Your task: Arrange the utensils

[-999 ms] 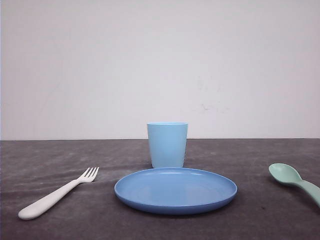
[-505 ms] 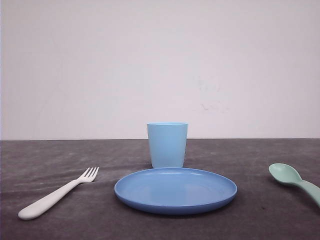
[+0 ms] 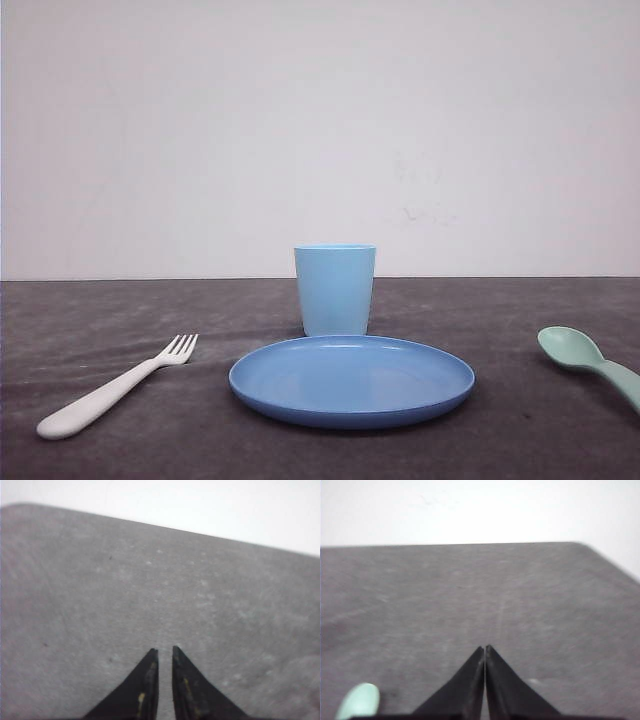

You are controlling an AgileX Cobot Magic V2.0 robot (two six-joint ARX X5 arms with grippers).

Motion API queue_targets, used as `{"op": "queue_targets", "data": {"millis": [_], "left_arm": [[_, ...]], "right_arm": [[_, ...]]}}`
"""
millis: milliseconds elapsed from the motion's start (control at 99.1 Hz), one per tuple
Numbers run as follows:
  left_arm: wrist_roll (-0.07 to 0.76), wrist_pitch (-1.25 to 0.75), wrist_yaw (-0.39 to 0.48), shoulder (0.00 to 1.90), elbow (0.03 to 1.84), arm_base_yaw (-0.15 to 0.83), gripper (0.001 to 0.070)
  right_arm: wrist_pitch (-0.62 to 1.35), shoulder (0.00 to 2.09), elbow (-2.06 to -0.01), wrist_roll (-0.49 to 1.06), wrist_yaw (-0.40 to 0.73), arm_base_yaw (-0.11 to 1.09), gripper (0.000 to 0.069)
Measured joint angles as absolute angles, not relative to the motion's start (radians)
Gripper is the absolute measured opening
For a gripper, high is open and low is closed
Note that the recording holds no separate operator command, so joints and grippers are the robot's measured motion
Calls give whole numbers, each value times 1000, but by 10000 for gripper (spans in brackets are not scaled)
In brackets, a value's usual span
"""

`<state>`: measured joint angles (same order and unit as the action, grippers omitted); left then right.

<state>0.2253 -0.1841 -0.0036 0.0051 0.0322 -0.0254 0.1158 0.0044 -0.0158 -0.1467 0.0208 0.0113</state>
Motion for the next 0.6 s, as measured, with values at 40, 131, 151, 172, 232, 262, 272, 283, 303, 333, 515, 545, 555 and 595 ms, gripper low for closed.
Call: {"op": "queue_targets", "data": {"millis": [40, 131, 151, 172, 232, 262, 272, 283, 303, 333, 515, 545, 555, 595], "left_arm": [[250, -184, -4, 5, 32, -25, 24], [281, -184, -4, 5, 32, -25, 24], [286, -184, -4, 5, 32, -25, 24], [294, -184, -4, 5, 32, -25, 24], [333, -184, -2, 5, 32, -25, 24], [359, -184, 3, 5, 32, -25, 24], [368, -184, 6, 5, 32, -25, 24], [377, -184, 9, 5, 32, -26, 24], [395, -184, 19, 5, 32, -26, 24], [422, -183, 37, 5, 32, -25, 24], [520, -211, 86, 38, 56, -25, 24], [526, -217, 86, 56, 71, -25, 24], [527, -219, 86, 62, 78, -25, 24], [529, -223, 89, 93, 113, -25, 24]], "right_arm": [[116, 4, -16, -180, 20, 11, 2], [115, 4, -16, -222, 20, 11, 2], [115, 4, -16, -231, 20, 11, 2], [113, 4, -16, -241, 20, 11, 2], [101, 4, -16, -278, 20, 11, 2], [93, 4, -16, -296, 20, 11, 2], [91, 4, -16, -301, 20, 11, 2], [88, 4, -16, -308, 20, 11, 2], [85, 4, -16, -320, 20, 11, 2], [82, 4, -16, -338, 17, 11, 2], [130, 48, -86, -410, -56, 11, 2], [132, 69, -117, -410, -58, 11, 2], [131, 76, -128, -410, -60, 11, 2], [134, 110, -177, -409, -64, 11, 2]]}}
